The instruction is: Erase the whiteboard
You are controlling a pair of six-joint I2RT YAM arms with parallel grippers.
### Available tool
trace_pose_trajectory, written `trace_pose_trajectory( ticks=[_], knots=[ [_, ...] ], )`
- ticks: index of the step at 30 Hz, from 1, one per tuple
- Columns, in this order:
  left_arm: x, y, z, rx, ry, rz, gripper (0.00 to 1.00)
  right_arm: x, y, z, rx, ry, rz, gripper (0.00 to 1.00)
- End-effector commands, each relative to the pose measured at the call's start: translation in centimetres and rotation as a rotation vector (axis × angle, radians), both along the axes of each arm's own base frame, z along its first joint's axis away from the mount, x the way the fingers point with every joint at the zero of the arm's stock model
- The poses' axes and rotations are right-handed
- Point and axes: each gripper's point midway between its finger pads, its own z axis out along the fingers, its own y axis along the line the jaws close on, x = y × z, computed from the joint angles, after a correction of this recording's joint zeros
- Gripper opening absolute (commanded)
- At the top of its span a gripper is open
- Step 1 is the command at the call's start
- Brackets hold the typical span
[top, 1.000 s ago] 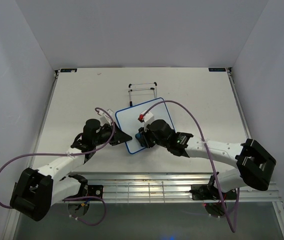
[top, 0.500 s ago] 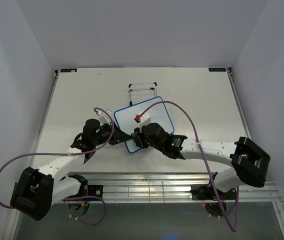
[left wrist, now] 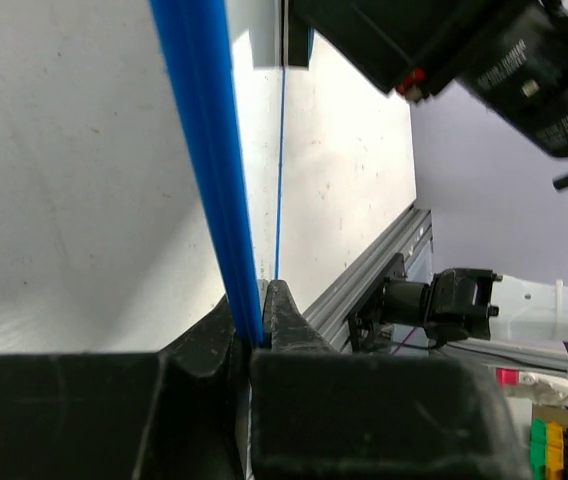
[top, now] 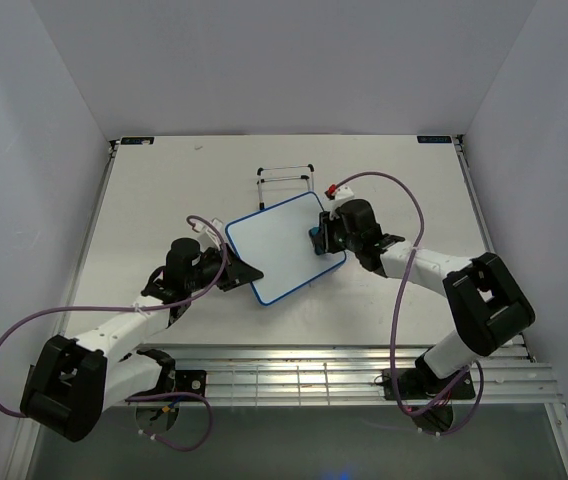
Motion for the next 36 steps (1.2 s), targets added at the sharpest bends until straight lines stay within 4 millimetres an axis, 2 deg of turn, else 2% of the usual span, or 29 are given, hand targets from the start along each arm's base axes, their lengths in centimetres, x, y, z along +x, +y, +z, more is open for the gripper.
trace_pose_trajectory(
  ticks=[1, 2, 5, 7, 10, 11, 13, 14, 19, 22, 26, 29, 36],
  knots=[
    [-4.7, -2.0, 1.7, -0.056, -0.033, -0.265, 0.0, -2.4, -5.5, -7.1, -0.215, 0.202, -0.028, 0.08],
    [-4.5, -1.9, 1.8, -0.049, -0.042, -0.259, 0.0, -2.3, -6.5, -7.4, -0.212, 0.217, -0.048, 0.08],
    [-3.9, -1.6, 1.7, -0.009, -0.052, -0.23, 0.0, -2.3, -7.5, -7.1, -0.2, 0.216, -0.067, 0.08],
    [-3.5, -1.3, 1.5, 0.01, -0.051, -0.198, 0.0, -2.5, -7.4, -6.7, -0.17, 0.226, -0.054, 0.08],
    [-2.8, -0.8, 2.0, 0.034, -0.076, -0.148, 0.0, -2.0, -9.3, -6.2, -0.159, 0.246, -0.11, 0.08],
    [-2.7, -0.6, 2.1, 0.041, -0.084, -0.137, 0.0, -1.5, -10.6, -5.7, -0.152, 0.249, -0.148, 0.08],
    [-2.4, -0.3, 2.4, 0.054, -0.107, -0.111, 0.0, -1.8, -12.1, -5.5, -0.162, 0.274, -0.188, 0.08],
    [-2.3, -0.2, 2.3, 0.062, -0.112, -0.105, 0.0, -1.4, -13.0, -4.5, -0.149, 0.26, -0.223, 0.08],
    [-1.6, 0.3, 2.8, 0.092, -0.175, -0.081, 0.0, -1.9, -15.7, -3.3, -0.165, 0.288, -0.302, 0.08],
    [-1.3, 0.5, 3.5, 0.102, -0.22, -0.075, 0.0, -2.8, -17.7, -4.5, -0.246, 0.333, -0.365, 0.08],
    [-0.6, 0.8, 4.5, 0.142, -0.302, -0.076, 0.0, -3.5, -19.0, -5.9, -0.31, 0.367, -0.41, 0.08],
    [-0.2, 1.0, 5.1, 0.182, -0.327, -0.077, 0.0, -3.8, -19.7, -6.4, -0.35, 0.387, -0.432, 0.14],
    [0.3, 0.3, 6.9, 0.176, -0.361, -0.116, 0.0, -3.8, -19.4, -6.4, -0.338, 0.4, -0.429, 0.43]
  ],
)
